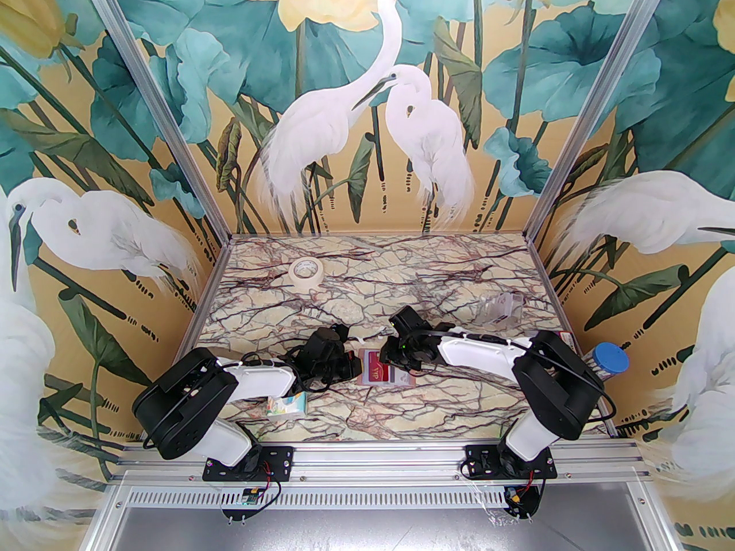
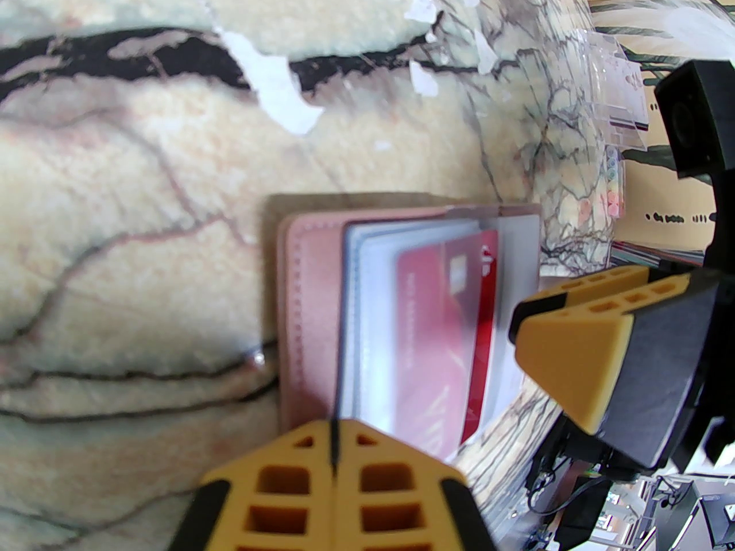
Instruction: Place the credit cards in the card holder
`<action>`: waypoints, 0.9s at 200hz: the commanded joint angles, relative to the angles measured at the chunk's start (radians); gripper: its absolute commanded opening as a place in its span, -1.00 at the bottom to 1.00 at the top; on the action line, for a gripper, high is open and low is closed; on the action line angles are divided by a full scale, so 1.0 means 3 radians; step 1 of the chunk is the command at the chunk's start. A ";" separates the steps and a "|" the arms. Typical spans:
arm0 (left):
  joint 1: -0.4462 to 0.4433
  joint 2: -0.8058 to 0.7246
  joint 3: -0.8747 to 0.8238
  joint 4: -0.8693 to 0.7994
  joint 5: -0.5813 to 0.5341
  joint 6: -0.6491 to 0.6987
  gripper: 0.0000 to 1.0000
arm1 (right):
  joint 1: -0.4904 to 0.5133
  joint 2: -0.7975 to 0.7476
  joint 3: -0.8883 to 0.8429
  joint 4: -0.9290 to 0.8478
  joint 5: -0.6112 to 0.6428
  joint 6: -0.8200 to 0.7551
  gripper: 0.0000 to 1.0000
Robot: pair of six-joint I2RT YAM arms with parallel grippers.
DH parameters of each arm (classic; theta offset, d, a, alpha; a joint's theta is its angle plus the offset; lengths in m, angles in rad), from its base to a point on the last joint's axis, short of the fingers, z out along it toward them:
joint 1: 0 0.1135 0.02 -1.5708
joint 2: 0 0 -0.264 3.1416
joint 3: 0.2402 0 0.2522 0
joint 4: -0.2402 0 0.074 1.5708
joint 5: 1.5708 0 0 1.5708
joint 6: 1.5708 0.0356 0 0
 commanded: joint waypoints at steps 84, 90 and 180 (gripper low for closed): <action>-0.0013 0.0107 -0.0063 -0.0080 -0.0106 -0.0017 -1.00 | 0.0015 0.0124 0.0062 -0.0037 0.0001 -0.0033 -0.47; -0.0015 0.0109 -0.0063 -0.0078 -0.0104 -0.0021 -1.00 | 0.0018 0.0127 0.0065 -0.0029 -0.0005 -0.0033 -0.47; -0.0017 0.0131 -0.0068 -0.0049 -0.0092 -0.0021 -1.00 | 0.0077 0.0195 0.0179 0.0003 -0.0055 -0.0002 -0.48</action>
